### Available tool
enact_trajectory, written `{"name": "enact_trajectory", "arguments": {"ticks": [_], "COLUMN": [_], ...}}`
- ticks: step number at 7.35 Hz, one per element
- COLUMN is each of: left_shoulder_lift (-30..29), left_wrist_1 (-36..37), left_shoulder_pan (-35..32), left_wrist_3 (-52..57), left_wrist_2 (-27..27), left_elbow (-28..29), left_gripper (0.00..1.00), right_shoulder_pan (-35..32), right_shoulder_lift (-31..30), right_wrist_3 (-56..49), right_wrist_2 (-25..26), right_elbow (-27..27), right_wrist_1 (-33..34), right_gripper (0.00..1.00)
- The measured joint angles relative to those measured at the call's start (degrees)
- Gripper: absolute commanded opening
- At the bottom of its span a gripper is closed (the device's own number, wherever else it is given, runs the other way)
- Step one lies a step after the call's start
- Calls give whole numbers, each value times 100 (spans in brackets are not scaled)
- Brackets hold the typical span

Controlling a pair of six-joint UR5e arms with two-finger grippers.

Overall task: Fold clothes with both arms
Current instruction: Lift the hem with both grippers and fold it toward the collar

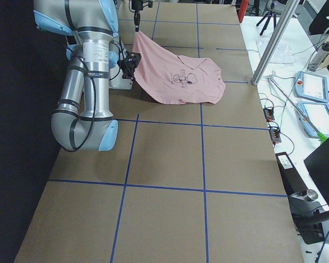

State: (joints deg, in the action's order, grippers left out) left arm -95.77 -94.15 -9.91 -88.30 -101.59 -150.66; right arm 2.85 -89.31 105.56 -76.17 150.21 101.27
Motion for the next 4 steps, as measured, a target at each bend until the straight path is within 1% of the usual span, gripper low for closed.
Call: {"name": "enact_trajectory", "arguments": {"ticks": [1,2,3,4], "left_shoulder_lift": [-253,-459,-684,-946], "left_wrist_1": [456,675,764,800], "left_shoulder_pan": [-201,-354,-581,-951], "left_wrist_3": [23,117,357,706], "left_wrist_2": [-209,-297,-322,-333], "left_elbow": [-249,-209,44,477], "left_gripper": [0,0,0,0], "right_shoulder_pan": [-143,-315,-557,-871], "right_shoulder_lift": [251,527,872,1334], "right_wrist_3": [-107,-296,-530,-718], "right_wrist_2": [-320,-468,-529,-553], "right_elbow": [382,454,256,-172], "right_wrist_1": [614,994,1182,1255], "right_gripper": [0,0,0,0]}}
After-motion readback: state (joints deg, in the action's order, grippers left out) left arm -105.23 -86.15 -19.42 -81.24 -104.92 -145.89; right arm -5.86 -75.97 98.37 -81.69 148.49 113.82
